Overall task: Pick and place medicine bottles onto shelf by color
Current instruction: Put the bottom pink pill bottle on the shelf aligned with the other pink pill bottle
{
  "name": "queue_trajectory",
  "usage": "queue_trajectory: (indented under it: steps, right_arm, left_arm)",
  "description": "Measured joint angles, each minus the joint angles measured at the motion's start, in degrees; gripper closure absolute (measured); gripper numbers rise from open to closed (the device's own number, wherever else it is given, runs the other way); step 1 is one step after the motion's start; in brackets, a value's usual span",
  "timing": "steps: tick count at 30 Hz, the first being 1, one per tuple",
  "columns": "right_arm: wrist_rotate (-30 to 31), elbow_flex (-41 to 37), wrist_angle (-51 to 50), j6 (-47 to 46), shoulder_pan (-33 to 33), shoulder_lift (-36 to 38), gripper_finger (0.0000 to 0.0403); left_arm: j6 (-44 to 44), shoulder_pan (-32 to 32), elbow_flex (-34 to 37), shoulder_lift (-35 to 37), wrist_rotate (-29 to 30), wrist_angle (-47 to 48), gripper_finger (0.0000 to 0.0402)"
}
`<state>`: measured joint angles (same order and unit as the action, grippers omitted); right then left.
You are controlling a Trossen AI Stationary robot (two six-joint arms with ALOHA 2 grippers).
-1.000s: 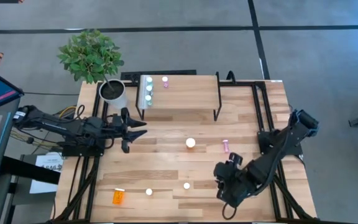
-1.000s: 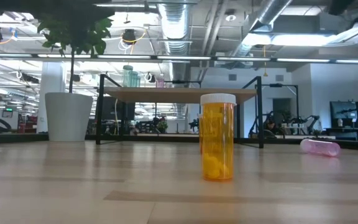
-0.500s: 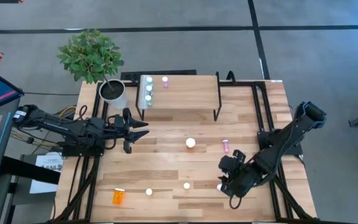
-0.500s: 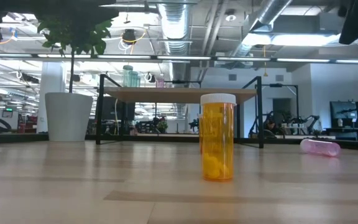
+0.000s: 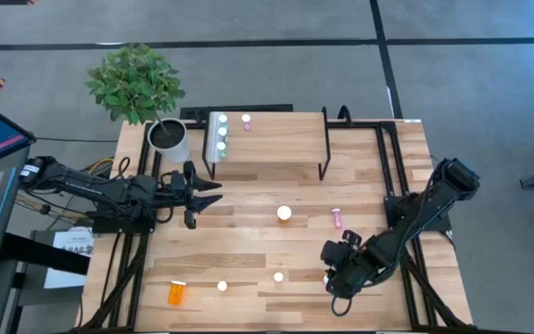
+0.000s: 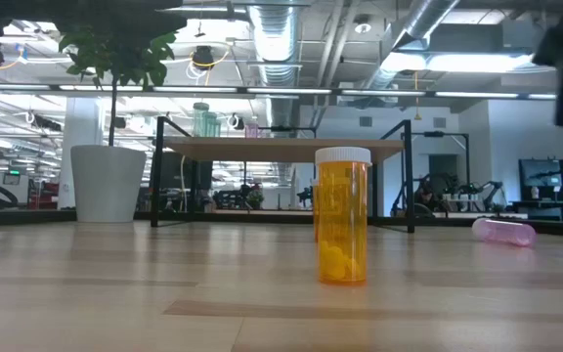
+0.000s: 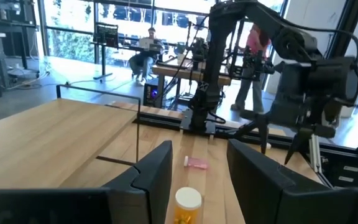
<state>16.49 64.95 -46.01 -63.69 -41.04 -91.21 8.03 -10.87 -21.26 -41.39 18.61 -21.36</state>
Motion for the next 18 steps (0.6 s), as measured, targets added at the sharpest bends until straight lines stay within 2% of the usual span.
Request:
queue_trajectory:
  steps: [7,18]
  right_arm:
    - [-2.5,0.0,1.2,-0.8,-0.5,-2.8,0.0164]
    - [-3.6,0.0,5.2,-1.0,-1.4,-2.9,0.0164]
  left_arm:
    - [0.2,0.0,0.0,0.0,0.0,0.5,0.0261]
    - [0.8,0.0,0.0,0.0,-0.5,0.7,0.0260]
